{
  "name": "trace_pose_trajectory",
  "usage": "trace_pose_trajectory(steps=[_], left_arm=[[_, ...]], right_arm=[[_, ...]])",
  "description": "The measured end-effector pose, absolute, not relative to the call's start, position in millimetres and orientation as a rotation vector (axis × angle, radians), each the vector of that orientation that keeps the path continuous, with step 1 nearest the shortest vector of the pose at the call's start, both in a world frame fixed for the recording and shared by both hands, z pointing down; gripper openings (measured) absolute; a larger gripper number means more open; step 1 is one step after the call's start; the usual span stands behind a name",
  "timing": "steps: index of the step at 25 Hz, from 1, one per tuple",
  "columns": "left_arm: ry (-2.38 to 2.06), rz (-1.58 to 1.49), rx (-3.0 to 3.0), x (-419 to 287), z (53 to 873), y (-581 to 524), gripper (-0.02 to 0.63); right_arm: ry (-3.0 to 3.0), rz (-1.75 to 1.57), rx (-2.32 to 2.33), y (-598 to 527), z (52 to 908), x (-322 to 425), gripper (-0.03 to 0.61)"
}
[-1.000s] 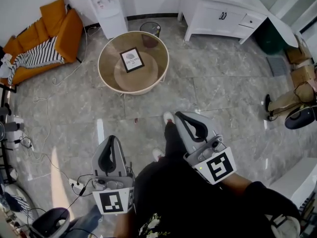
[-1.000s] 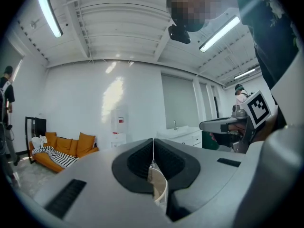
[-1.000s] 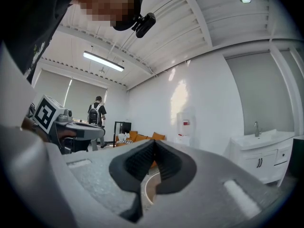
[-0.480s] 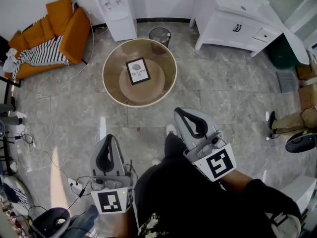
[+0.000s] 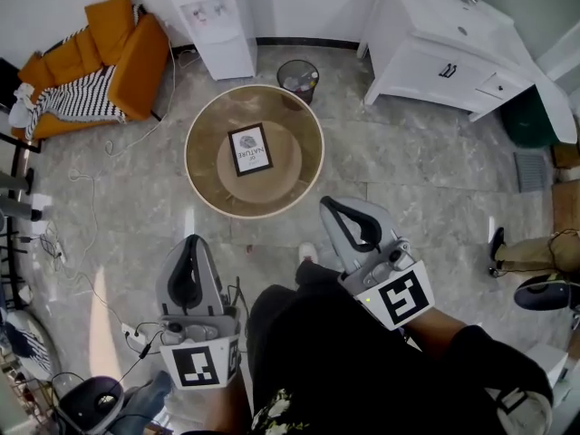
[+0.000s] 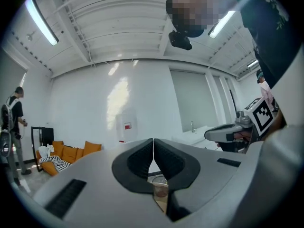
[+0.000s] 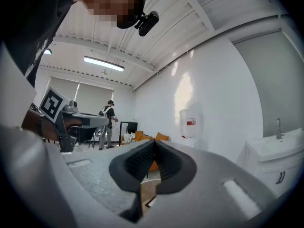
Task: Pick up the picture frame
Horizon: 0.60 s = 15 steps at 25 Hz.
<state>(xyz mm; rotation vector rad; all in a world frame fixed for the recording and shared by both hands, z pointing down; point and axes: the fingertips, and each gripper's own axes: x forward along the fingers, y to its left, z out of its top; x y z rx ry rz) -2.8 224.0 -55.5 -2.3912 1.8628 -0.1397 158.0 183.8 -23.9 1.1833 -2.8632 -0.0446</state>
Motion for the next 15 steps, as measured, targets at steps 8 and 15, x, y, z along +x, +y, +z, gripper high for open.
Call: trace_pose_trajectory(steps=[8,15], left_arm=[[1.968,-0.205,-2.352,4,-37,205,0.018],[1.99,-0.25,-2.398,-5,-12,185,0.018]], right_arm=[[-2.894,-0.019,1.15,140,-13,172,-0.002],[-2.888,0.001,1.147,125,1,162,-0.002]])
